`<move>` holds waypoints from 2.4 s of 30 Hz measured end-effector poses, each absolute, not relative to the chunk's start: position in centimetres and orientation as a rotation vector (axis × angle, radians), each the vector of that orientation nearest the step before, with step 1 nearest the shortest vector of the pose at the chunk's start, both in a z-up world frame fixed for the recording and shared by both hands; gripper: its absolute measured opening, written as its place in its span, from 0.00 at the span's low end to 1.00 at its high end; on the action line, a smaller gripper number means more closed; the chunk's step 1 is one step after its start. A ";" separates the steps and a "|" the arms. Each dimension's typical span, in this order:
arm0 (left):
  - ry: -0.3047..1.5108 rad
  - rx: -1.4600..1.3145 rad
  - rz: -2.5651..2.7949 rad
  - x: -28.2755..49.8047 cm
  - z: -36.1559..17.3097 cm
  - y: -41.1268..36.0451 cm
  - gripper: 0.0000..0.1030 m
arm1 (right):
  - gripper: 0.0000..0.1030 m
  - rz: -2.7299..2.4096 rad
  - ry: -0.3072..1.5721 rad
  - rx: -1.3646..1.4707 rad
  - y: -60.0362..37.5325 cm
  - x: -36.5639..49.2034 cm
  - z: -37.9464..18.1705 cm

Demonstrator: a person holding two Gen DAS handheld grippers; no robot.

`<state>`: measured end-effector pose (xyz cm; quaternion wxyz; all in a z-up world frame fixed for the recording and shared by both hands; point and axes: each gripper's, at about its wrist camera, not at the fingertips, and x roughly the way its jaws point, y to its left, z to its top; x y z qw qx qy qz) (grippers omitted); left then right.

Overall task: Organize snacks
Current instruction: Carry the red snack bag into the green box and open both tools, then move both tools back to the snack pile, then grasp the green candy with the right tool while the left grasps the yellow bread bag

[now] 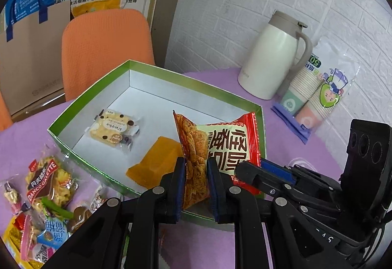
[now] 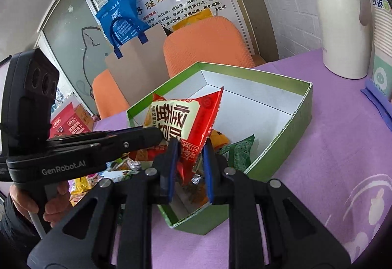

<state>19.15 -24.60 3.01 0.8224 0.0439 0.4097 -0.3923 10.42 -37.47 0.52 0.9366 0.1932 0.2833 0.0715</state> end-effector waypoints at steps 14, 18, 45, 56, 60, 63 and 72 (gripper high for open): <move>0.782 -0.036 -0.679 16.6 3.6 -16.9 1.00 | 0.88 0.003 0.531 0.188 -35.5 6.4 1.2; 0.731 -0.036 -0.633 14.0 5.7 -13.9 1.00 | 0.89 0.036 0.505 0.201 -33.9 4.0 3.7; 0.818 -0.142 -0.509 2.2 -1.4 1.7 1.00 | 0.63 0.266 0.723 0.193 -22.1 4.0 -2.0; 0.808 -0.150 -0.529 3.8 -0.8 2.0 0.99 | 0.31 0.243 0.866 0.186 -21.1 9.5 -4.5; 0.788 -0.100 -0.540 4.7 -0.1 0.9 0.98 | 0.28 0.255 0.849 0.208 -21.7 7.5 -4.1; 0.771 -0.041 -0.552 6.0 0.5 -0.5 0.98 | 0.28 0.266 0.824 0.242 -22.8 5.0 -3.5; 0.833 0.149 -0.660 11.9 -0.8 -6.1 0.98 | 0.30 0.227 0.812 0.213 -24.4 2.3 -2.5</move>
